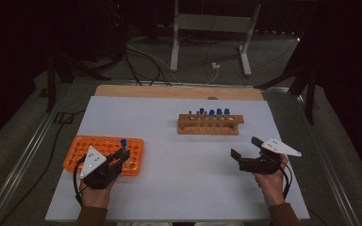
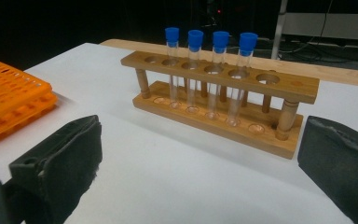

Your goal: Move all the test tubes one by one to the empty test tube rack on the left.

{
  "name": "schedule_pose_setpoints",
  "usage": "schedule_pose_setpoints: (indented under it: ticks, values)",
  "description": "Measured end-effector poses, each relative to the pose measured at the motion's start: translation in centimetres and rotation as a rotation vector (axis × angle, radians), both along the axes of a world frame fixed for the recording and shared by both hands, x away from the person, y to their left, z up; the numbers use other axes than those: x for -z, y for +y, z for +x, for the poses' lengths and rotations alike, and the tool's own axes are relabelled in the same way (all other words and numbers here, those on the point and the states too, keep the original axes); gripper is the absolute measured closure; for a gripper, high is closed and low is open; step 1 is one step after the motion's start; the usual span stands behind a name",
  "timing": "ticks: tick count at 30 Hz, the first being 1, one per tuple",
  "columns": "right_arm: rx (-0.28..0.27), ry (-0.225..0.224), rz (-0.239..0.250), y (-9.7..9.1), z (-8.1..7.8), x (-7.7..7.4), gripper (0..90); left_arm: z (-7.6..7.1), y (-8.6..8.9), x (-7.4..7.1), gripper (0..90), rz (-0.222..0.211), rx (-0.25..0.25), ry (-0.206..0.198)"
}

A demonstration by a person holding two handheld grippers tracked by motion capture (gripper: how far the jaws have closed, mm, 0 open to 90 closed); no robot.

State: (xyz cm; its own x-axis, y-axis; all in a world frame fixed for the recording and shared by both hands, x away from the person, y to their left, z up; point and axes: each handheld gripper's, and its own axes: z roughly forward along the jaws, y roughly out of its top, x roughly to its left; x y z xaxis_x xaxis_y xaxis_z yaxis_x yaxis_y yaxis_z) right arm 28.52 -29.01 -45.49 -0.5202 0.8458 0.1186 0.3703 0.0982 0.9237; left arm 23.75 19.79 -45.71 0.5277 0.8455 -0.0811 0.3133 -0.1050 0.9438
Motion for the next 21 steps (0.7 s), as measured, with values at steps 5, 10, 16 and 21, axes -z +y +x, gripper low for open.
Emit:
schedule_pose_setpoints:
  ticks: [5, 10, 16, 21]
  values:
    - [0.005, 0.004, 0.012, -0.2, -0.1, 0.2, 0.0, -0.4, 0.5, 0.5, 77.8, 0.006, -0.002, 0.009]
    - [0.011, 0.002, 0.017, -0.4, -0.2, 0.3, 0.0, -0.7, 0.9, 0.8, 77.8, 0.011, -0.001, 0.018]
    - [0.019, 0.005, 0.021, -0.6, -0.3, 0.4, 0.0, -0.9, 1.0, 1.4, 77.8, 0.017, 0.008, 0.030]
    - [0.020, 0.003, 0.020, -0.6, -0.3, 0.5, 0.0, -0.4, 0.5, 1.1, 77.8, 0.005, 0.018, 0.001]
